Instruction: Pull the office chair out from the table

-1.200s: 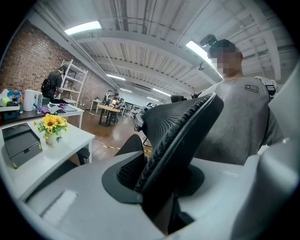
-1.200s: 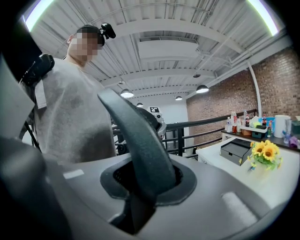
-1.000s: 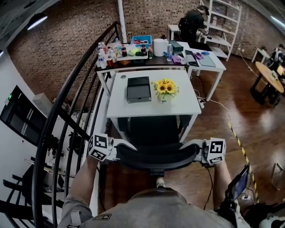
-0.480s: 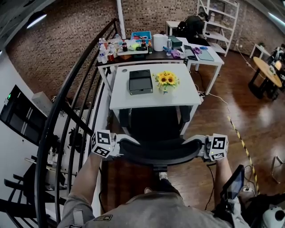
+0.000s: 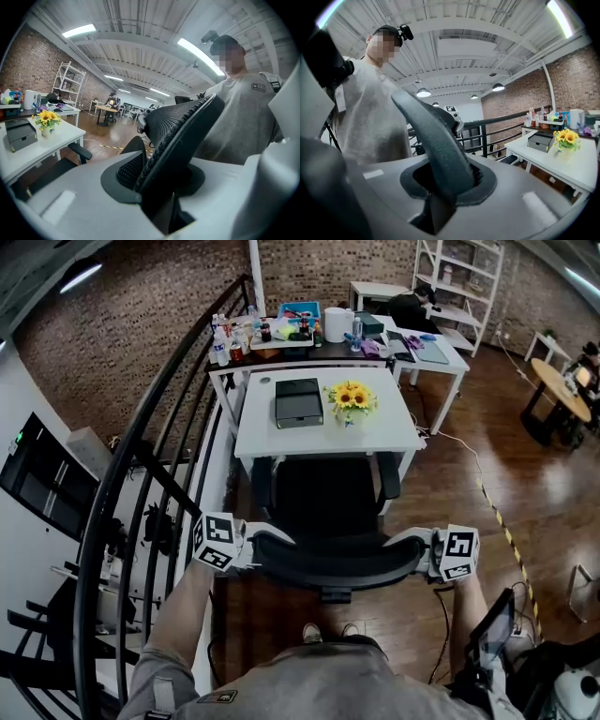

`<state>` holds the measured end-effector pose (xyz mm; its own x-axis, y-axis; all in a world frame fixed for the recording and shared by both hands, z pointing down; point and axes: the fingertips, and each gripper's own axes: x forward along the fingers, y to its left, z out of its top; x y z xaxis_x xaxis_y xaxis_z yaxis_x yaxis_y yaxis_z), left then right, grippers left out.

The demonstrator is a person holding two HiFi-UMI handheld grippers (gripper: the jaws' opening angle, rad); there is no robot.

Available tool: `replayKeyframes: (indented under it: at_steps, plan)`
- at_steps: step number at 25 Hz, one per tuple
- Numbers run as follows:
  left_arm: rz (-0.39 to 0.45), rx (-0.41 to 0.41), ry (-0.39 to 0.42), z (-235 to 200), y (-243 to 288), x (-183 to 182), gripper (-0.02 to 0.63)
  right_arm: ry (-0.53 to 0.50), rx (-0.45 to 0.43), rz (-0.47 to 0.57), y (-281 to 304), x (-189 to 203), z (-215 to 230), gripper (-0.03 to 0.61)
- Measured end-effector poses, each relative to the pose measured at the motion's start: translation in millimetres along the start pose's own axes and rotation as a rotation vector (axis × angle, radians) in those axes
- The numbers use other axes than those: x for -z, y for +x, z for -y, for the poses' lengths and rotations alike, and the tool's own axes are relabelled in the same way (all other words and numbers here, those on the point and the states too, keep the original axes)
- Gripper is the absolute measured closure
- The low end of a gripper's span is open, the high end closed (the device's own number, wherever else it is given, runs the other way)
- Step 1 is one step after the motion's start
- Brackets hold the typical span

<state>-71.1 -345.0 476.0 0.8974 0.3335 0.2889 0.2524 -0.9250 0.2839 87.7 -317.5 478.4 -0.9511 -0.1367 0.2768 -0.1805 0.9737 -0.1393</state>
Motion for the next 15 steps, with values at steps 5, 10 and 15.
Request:
replayKeyframes:
  at_steps: [5,10,15]
  plan:
    - [0.013,-0.016,-0.005,29,11,6,0.489,-0.012,-0.021,0.012,-4,5,-29,0.488]
    - [0.036,-0.050,0.005,56,24,7,0.488,-0.027,-0.034,0.010,-14,9,-56,0.488]
    - [0.054,-0.078,-0.002,81,37,11,0.485,-0.034,-0.066,0.019,-21,15,-84,0.490]
